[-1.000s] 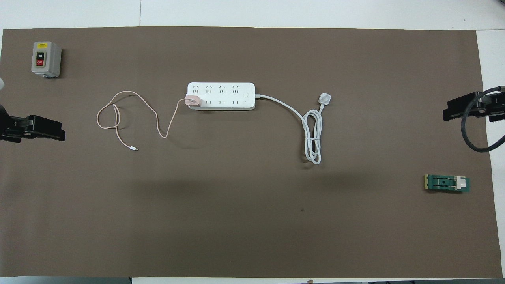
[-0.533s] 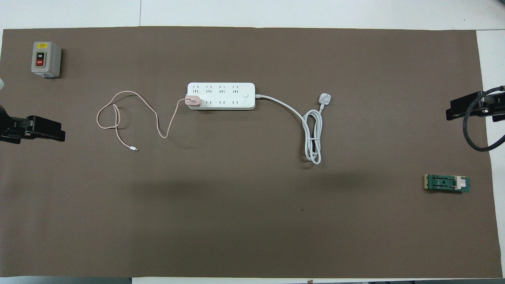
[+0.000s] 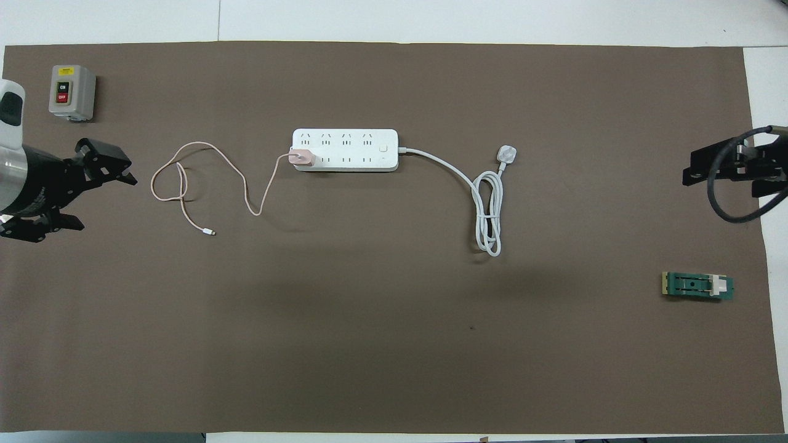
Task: Unplug charger and place it aside
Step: 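Reach the left gripper to the pink charger while the right gripper reaches the strip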
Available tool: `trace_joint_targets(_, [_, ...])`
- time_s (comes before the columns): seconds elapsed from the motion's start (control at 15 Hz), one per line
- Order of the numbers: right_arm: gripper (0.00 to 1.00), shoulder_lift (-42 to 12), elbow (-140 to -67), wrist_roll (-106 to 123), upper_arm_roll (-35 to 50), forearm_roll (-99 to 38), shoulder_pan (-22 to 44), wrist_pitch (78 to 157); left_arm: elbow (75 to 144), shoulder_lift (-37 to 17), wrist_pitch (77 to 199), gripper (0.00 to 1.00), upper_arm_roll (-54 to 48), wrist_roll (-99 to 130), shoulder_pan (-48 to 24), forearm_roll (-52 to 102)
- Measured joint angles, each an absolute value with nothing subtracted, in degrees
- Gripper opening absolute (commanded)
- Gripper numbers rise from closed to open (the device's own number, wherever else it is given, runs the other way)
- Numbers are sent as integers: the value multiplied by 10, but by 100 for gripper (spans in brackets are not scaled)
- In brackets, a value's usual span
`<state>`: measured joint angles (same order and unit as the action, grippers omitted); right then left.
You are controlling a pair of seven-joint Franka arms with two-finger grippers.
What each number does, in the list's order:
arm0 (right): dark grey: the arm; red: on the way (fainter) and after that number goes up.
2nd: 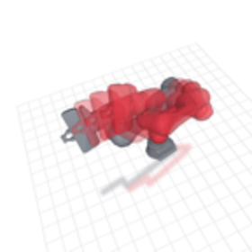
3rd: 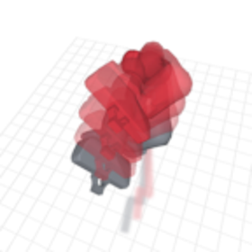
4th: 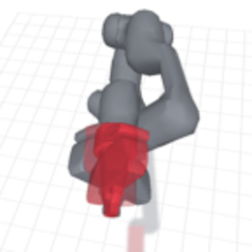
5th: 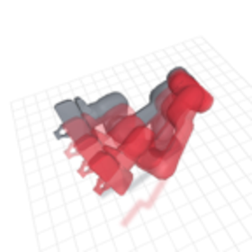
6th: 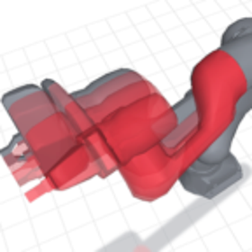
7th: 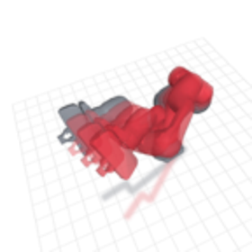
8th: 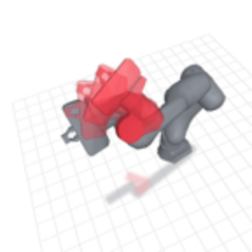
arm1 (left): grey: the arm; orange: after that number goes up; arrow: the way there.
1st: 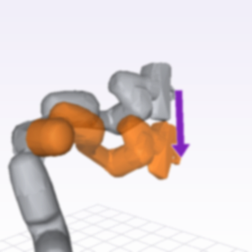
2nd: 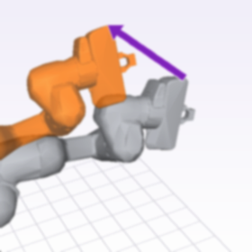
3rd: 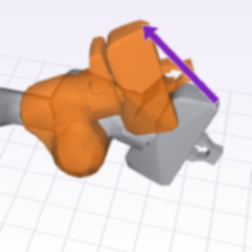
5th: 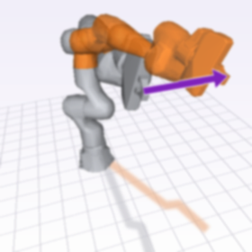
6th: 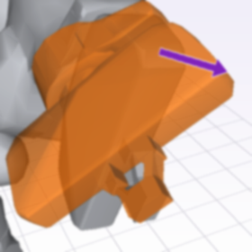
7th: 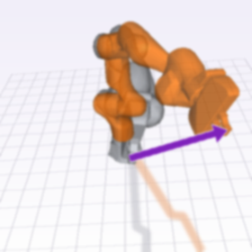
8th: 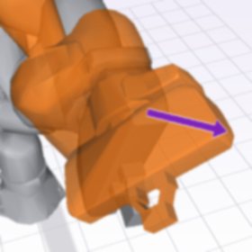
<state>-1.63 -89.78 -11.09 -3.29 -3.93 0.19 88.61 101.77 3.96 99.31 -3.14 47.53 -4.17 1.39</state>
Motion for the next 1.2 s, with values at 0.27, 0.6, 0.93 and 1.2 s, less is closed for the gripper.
trace_joint_targets(0.27, [100,-32,-917,-336,-32,-113,6,887,1035,15,1032,100,-32,704,-81,10])
trace_joint_targets(0.6, [100,-80,-918,-614,-30,-181,87,978,982,-112,1088,100,-32,951,-134,-9])
trace_joint_targets(0.93, [100,-143,-921,-730,-30,-271,107,1077,883,-240,1104,100,-30,1029,-176,-11])
trace_joint_targets(1.2, [100,-198,-920,-802,-29,-366,146,1165,822,-280,1096,100,-29,1035,-182,-11])
